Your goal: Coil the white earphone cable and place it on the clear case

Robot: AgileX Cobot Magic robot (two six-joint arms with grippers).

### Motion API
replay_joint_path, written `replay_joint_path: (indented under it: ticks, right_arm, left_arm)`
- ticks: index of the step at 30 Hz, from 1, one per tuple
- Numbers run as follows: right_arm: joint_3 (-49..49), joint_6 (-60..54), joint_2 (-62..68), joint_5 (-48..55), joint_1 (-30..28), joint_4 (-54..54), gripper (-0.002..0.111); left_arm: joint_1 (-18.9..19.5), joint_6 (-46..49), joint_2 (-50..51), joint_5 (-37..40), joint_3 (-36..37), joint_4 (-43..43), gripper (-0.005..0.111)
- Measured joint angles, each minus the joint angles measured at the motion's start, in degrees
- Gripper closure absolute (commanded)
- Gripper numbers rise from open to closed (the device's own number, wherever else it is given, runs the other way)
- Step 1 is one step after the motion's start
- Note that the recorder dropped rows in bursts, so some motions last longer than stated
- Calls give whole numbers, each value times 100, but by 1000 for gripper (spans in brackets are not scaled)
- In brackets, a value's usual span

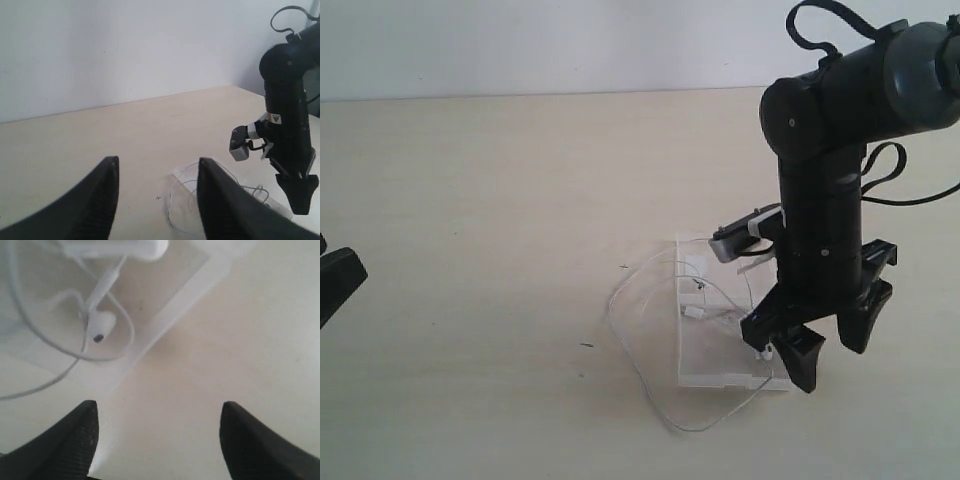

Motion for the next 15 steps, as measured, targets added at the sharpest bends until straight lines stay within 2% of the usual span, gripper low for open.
replay_joint_path:
  ticks: [7,9,12,15]
  right_arm:
    - [-5,-143,-84,-1,26,-209,46]
    - [-5,-143,-84,-1,26,-231,56]
    - [90,-119,-239,-83,26,-377,82]
    - [399,82,-644,-479,26,-488,102]
  left_arm:
    - [0,-21,0,15,0,22,58]
    - [0,-21,0,15,0,22,58]
    - [0,-21,0,15,0,22,58]
    - [0,-21,0,15,0,22,59]
